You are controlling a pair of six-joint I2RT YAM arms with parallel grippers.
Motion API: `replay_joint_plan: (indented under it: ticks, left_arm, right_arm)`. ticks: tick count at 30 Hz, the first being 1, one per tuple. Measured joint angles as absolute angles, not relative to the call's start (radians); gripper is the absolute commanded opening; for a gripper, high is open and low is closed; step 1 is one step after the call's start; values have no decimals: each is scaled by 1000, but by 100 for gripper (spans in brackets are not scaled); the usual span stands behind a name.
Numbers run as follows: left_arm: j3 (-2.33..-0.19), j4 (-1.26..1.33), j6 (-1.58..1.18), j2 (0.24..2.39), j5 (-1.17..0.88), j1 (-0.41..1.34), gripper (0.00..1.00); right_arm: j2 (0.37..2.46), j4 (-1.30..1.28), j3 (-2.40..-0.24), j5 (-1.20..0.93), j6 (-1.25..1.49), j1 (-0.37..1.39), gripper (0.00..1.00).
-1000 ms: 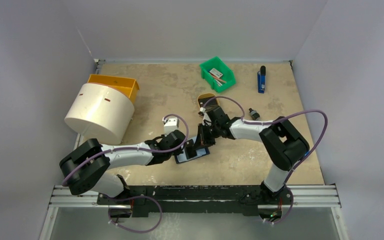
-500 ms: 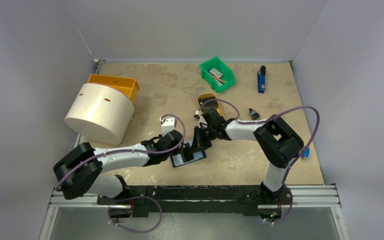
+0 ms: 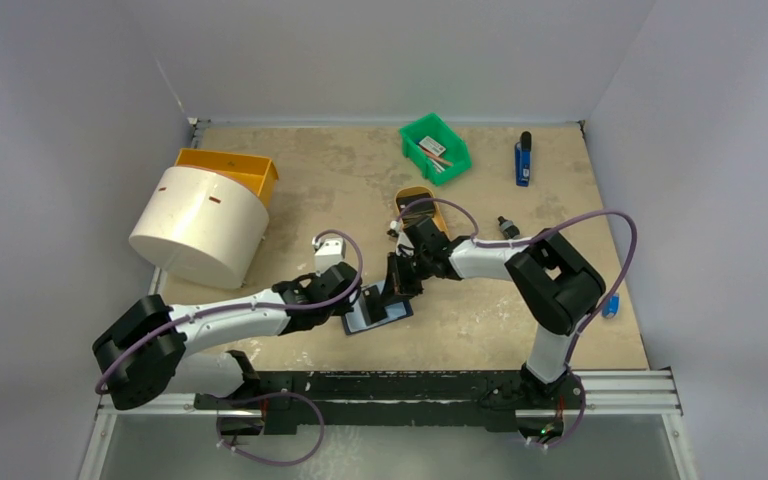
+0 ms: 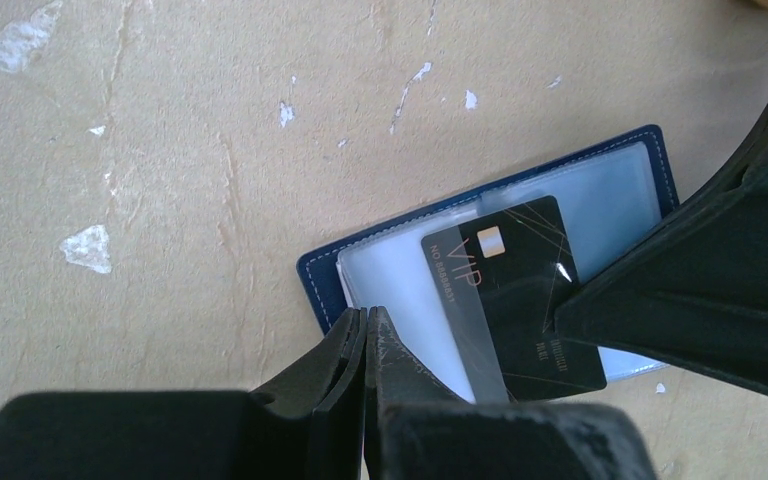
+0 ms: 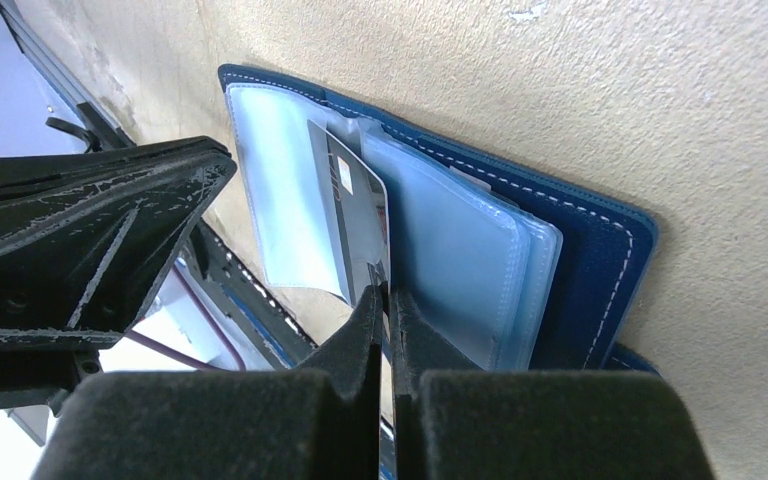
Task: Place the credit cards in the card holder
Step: Insert the credit card into the card holder.
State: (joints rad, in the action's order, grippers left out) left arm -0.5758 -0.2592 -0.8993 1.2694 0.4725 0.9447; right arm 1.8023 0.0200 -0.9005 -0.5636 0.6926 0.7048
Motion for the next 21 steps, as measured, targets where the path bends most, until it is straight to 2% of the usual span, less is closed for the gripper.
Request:
replay_joint_plan:
  ticks: [21]
  left_arm:
    - [-539,-191,-904,1328,464,944,0]
  right_arm:
    - [1851,20,-942,-588,693,725,0]
